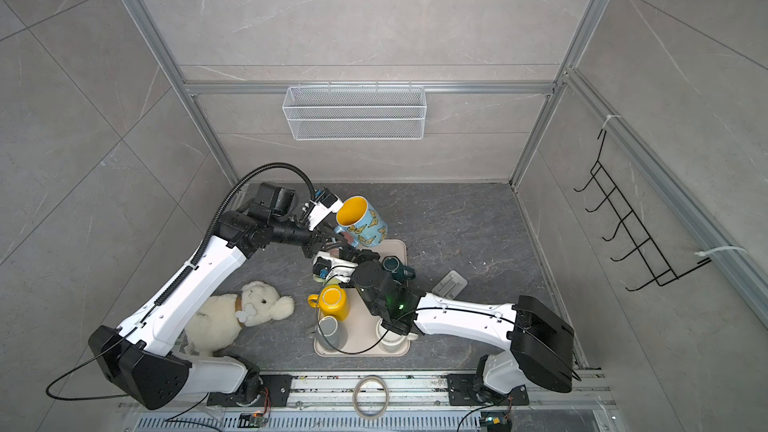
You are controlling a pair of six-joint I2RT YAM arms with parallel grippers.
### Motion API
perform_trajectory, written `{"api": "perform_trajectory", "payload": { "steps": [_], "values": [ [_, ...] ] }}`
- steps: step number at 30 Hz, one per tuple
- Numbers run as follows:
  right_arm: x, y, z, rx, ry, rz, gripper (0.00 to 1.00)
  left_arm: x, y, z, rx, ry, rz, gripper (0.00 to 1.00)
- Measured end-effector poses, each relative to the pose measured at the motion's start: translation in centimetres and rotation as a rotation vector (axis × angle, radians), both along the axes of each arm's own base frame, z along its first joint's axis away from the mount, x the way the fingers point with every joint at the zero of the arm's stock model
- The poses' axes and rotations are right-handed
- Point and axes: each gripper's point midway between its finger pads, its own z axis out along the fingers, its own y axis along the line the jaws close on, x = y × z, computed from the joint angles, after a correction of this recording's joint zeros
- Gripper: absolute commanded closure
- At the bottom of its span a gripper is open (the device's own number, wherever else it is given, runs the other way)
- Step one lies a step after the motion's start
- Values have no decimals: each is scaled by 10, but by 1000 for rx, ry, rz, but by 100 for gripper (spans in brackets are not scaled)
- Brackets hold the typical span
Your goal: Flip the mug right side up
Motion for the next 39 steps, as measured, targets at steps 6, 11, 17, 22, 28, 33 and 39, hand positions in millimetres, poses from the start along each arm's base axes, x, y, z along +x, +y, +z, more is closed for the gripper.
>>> {"api": "perform_trajectory", "payload": {
  "steps": [6, 11, 17, 22, 28, 33, 39],
  "values": [
    [2, -2, 0, 3, 5, -11, 100, 4, -1, 0, -19, 17, 31, 100],
    [3, -3, 0, 3, 2, -20, 94, 5, 0, 0, -43, 30, 67, 100],
    [4, -4, 5, 15, -3, -35, 80, 8, 2, 5, -65, 39, 115, 100],
    [8, -9, 6, 17, -10, -70, 73, 16, 3, 6, -64, 31, 165, 100],
    [13, -14, 16, 44, -32, -106, 57, 28, 11, -4, -13, 13, 244, 100],
    [18, -21, 56, 171, -86, -141, 53, 30, 21, -36, 80, 74, 294, 100],
    [17, -27, 69, 212, -104, -157, 51, 37, 25, -48, 120, 80, 329, 100]
  ]
}}
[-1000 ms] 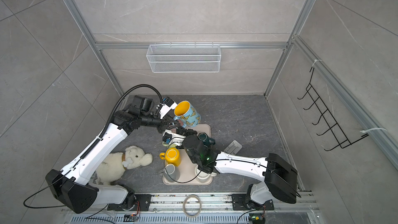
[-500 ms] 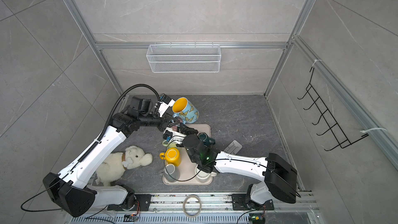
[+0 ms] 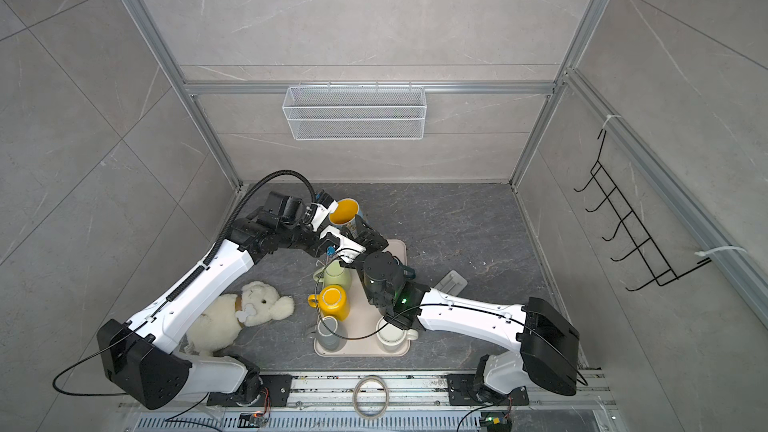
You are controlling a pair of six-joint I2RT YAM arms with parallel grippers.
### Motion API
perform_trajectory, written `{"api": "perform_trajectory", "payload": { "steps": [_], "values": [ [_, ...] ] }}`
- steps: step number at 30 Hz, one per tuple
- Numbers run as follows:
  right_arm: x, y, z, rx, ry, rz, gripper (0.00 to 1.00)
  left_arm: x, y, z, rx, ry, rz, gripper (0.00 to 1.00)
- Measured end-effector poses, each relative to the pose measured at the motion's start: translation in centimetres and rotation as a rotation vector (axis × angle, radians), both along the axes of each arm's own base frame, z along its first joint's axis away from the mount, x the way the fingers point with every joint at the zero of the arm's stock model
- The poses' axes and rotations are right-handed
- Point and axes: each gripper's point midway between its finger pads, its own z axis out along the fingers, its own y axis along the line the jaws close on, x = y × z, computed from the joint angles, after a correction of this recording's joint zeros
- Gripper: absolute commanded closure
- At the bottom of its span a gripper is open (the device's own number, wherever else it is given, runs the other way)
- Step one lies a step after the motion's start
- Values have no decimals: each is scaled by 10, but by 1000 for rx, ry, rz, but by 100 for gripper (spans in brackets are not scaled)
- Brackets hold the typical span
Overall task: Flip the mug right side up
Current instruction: 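Open the right gripper and withdraw it while the left carries the mug away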
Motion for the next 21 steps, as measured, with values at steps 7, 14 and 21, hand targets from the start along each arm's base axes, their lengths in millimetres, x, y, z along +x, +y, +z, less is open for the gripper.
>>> {"api": "perform_trajectory", "payload": {
  "steps": [7, 14, 21],
  "values": [
    [-2, -14, 3, 40, 10, -29, 50, 15, 4, -3, 32, -33, 48, 100],
    [-3, -41, -1, 143, 69, -79, 46, 52, 21, -7, 80, -50, 165, 100],
    [9, -73, -17, 251, 180, -165, 42, 95, 67, -6, 130, -85, 347, 100]
  ]
}}
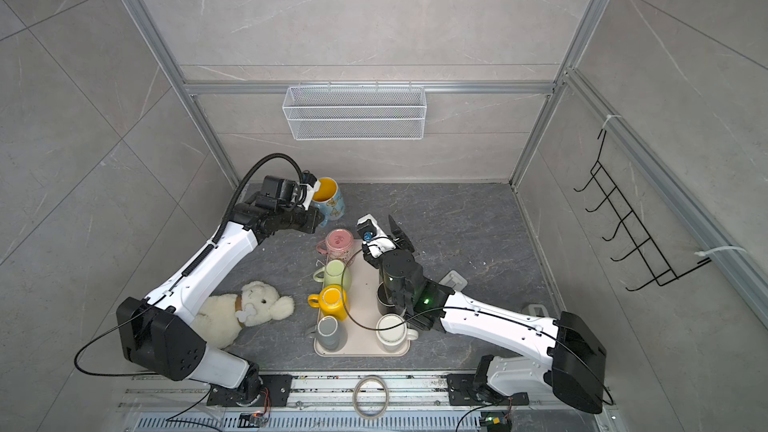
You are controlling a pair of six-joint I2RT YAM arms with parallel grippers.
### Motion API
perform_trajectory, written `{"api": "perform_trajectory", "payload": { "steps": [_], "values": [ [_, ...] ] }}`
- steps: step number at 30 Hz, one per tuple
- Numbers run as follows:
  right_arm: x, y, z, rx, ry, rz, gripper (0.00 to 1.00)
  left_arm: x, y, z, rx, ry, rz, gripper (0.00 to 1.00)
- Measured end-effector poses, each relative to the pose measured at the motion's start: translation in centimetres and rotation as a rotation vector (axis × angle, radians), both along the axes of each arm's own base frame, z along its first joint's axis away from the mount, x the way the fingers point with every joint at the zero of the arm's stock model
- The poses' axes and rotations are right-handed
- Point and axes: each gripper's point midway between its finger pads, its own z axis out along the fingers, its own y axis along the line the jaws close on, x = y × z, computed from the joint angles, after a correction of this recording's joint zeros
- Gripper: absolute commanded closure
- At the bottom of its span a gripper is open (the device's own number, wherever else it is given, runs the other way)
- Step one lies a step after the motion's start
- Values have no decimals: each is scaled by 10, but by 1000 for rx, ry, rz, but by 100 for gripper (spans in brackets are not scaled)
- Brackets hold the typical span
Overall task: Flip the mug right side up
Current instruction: 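Open the right gripper and withdraw it while the left carries the mug away, then lower the upright blue mug onto the table beyond the tray with the left gripper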
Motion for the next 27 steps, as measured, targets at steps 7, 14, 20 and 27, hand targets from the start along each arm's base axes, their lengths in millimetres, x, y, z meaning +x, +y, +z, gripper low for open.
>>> {"api": "perform_trajectory", "payload": {
  "steps": [7, 14, 20, 27],
  "values": [
    [0, -17, -10, 91, 80, -34, 41, 32, 46, -28, 53, 38, 152, 100],
    [-2, -26, -17, 172, 131, -53, 40, 48, 56, -71, 106, 114, 193, 100],
    [-6, -32, -21, 216, 152, -60, 39, 59, 61, -96, 112, 148, 221, 100],
    [-7, -32, -23, 242, 166, -63, 38, 71, 81, -105, 88, 126, 280, 100]
  ]
}}
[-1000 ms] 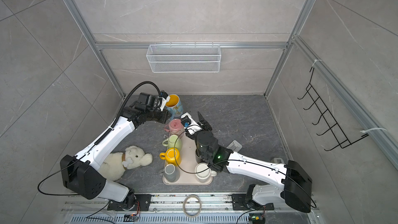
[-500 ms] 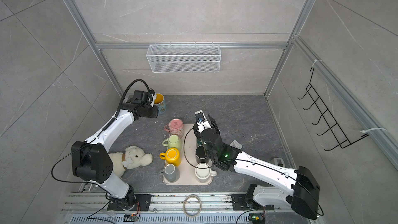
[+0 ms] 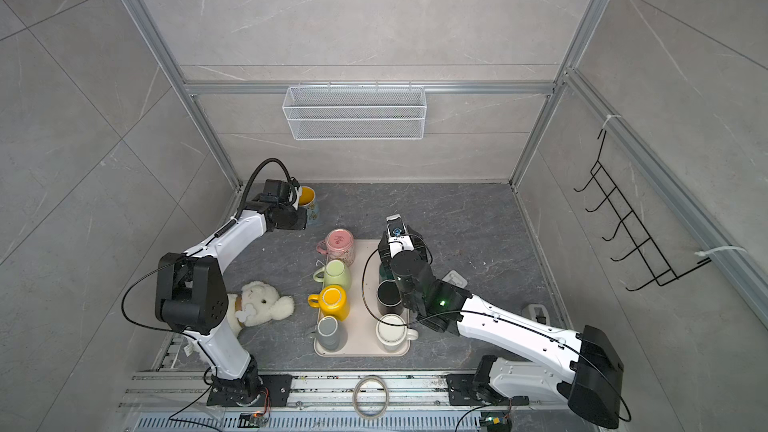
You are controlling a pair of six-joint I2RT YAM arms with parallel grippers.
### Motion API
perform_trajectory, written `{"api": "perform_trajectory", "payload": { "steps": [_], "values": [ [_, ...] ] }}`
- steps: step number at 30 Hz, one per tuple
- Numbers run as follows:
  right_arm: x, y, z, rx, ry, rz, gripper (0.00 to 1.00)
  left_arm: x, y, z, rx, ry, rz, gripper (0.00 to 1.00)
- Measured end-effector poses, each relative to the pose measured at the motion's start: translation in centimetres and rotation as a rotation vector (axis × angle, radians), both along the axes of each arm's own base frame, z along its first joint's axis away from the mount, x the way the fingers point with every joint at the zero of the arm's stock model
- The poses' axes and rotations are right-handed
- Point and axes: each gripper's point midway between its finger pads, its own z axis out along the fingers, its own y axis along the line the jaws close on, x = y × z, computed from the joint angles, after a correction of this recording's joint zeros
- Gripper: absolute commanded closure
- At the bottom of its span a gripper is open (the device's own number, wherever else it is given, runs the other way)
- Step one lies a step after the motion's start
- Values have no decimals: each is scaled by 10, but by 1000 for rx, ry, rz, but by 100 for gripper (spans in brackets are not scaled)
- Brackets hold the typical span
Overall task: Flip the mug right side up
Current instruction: 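Lower the upright blue mug onto the table beyond the tray with the left gripper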
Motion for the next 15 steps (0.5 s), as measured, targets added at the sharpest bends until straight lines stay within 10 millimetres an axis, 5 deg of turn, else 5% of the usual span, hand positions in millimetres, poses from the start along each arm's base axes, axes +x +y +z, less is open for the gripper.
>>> {"api": "perform_trajectory", "payload": {
  "steps": [15],
  "values": [
    [0, 14, -11, 39, 37, 50, 38, 1, 26, -50, -68, 52, 28, 100]
  ]
}}
